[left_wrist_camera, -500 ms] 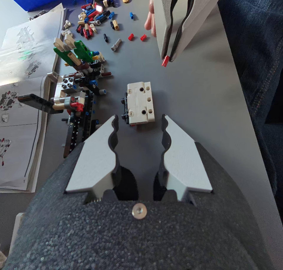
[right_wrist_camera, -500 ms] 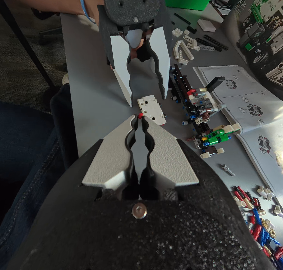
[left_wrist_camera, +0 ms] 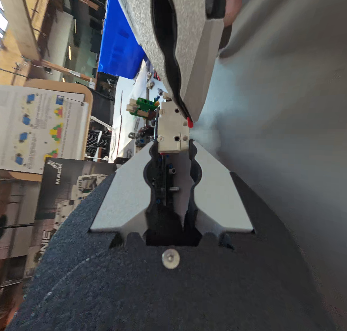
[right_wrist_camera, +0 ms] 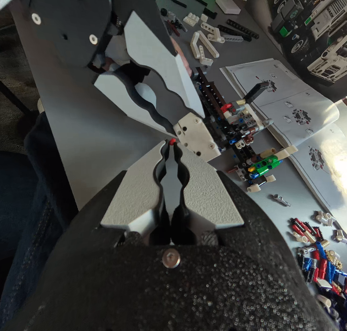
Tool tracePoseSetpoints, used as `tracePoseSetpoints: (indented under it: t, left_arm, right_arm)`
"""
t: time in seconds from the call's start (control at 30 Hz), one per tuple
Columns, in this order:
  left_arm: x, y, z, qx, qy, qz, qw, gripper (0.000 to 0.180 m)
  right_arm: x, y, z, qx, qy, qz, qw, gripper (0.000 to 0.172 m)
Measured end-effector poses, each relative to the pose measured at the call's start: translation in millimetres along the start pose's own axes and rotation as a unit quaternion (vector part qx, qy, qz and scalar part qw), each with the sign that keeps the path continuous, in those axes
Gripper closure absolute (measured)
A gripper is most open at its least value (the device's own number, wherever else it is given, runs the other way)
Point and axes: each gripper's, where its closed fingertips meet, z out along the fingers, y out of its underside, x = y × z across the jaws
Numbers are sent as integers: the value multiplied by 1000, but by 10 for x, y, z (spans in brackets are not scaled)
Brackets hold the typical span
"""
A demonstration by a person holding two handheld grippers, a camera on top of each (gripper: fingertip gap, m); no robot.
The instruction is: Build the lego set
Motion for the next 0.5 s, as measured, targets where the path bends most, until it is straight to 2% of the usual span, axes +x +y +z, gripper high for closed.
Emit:
tracePoseSetpoints:
  t: [0.03, 0.27, 0.5]
  left_arm:
    - [-3, -4, 4, -1, -18, 22, 1000, 150]
    - [52, 7, 29, -30, -67, 66, 995, 150]
    - [72, 38, 53, -57, -71, 64, 994, 150]
  right_arm:
    - [9, -5, 27, -1, 16, 11, 1000, 168]
    - [92, -17, 111, -21, 106, 95, 990, 169]
    - [59, 62, 175, -43, 123, 136, 982, 169]
